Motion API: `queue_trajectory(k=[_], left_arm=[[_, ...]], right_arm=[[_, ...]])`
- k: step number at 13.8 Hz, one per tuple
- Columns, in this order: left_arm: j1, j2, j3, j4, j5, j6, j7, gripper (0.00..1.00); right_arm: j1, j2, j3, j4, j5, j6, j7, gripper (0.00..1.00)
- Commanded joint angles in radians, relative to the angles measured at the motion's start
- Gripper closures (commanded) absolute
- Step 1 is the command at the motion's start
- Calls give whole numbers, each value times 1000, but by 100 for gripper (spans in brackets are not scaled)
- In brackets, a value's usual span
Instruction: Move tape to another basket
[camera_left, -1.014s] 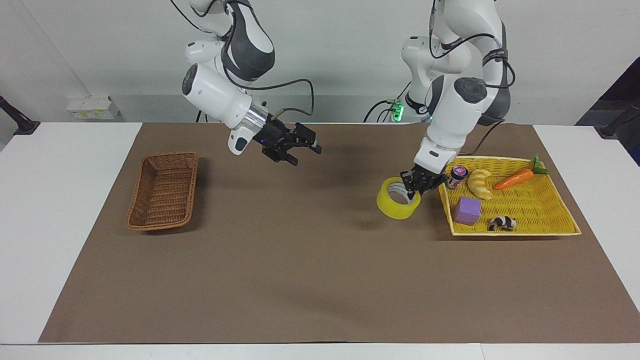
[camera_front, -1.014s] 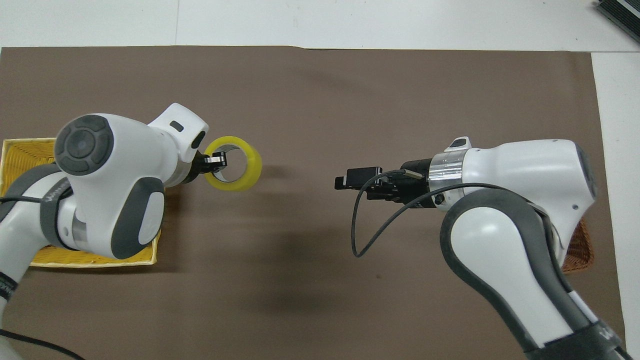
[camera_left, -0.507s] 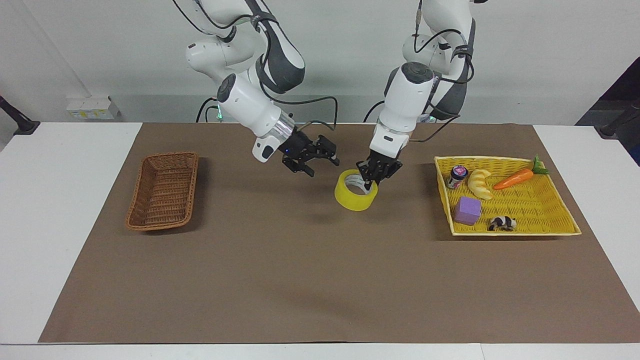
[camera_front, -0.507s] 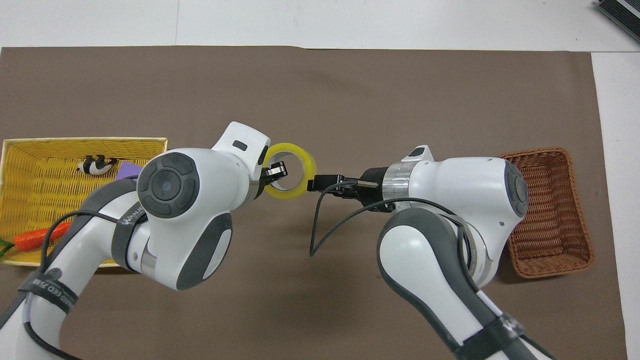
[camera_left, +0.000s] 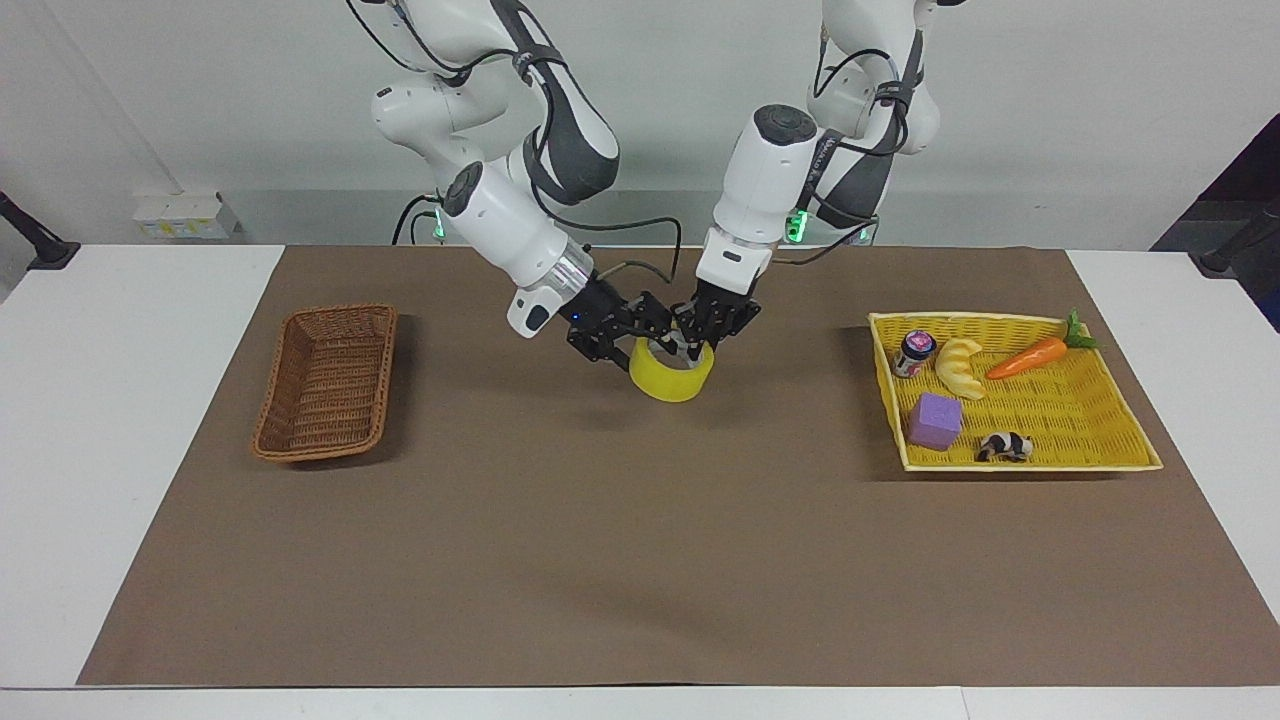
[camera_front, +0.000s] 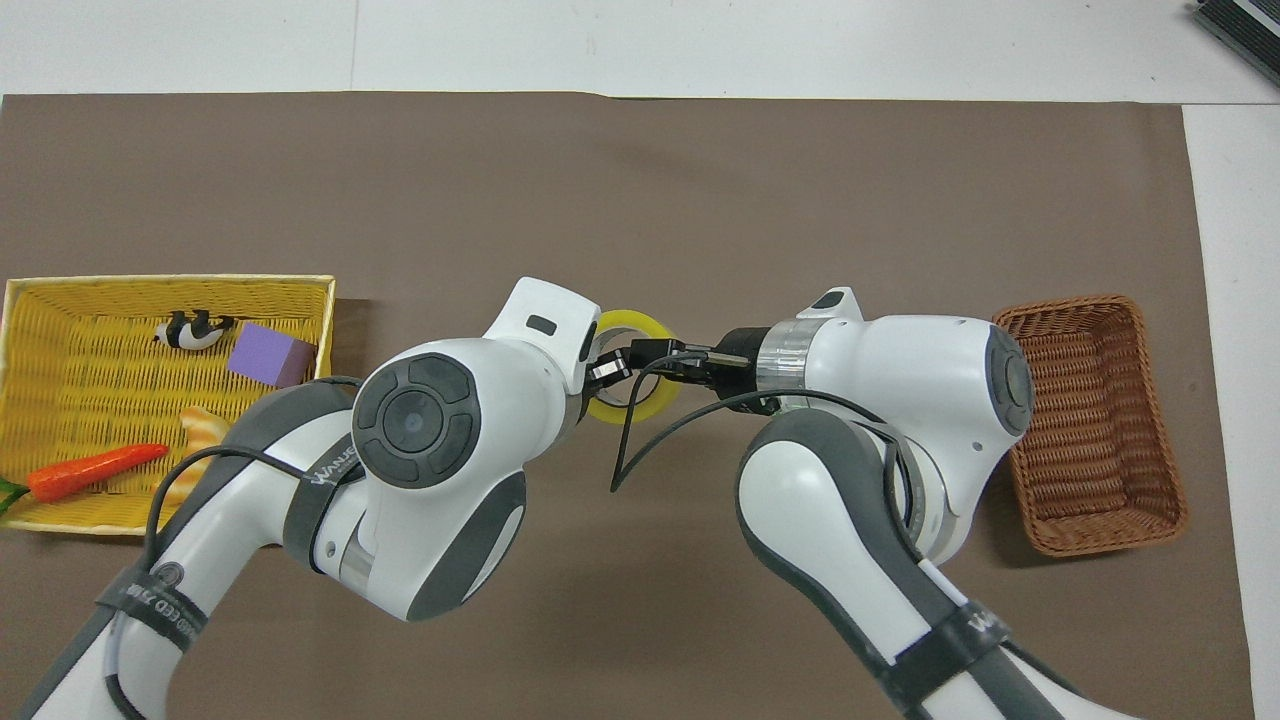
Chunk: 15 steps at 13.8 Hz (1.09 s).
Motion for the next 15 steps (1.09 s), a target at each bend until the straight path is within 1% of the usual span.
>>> queue_trajectory(k=[1, 3, 6, 7, 9, 10, 11, 14, 15], left_arm=[[-32, -15, 13, 9, -17, 8, -15, 100], [-32, -13, 13, 15, -47, 11, -10, 100], [-32, -12, 13, 16, -52, 8, -4, 99], [-31, -13, 13, 15, -52, 2, 2, 86], [-29, -12, 13, 21, -51, 2, 17, 26], [-26, -13, 13, 27, -51, -4, 22, 11], [-20, -13, 14, 33, -51, -7, 28, 1], [-6, -24, 24, 33, -49, -18, 98, 0], [19, -29, 25, 35, -48, -42, 138, 0]], right_arm=[[-5, 20, 8, 28, 18, 11, -28, 100], [-8, 23, 10, 30, 20, 8, -26, 100], [-13, 25, 10, 37, 22, 2, -25, 100], [-16, 26, 10, 40, 22, 0, -23, 100], [-16, 26, 10, 43, 22, -3, -22, 100], [-16, 26, 8, 43, 22, -3, -22, 100], [-16, 28, 10, 43, 22, -3, -20, 100], [-16, 28, 8, 43, 22, -5, -19, 100], [-16, 26, 7, 39, 20, -6, -19, 100]])
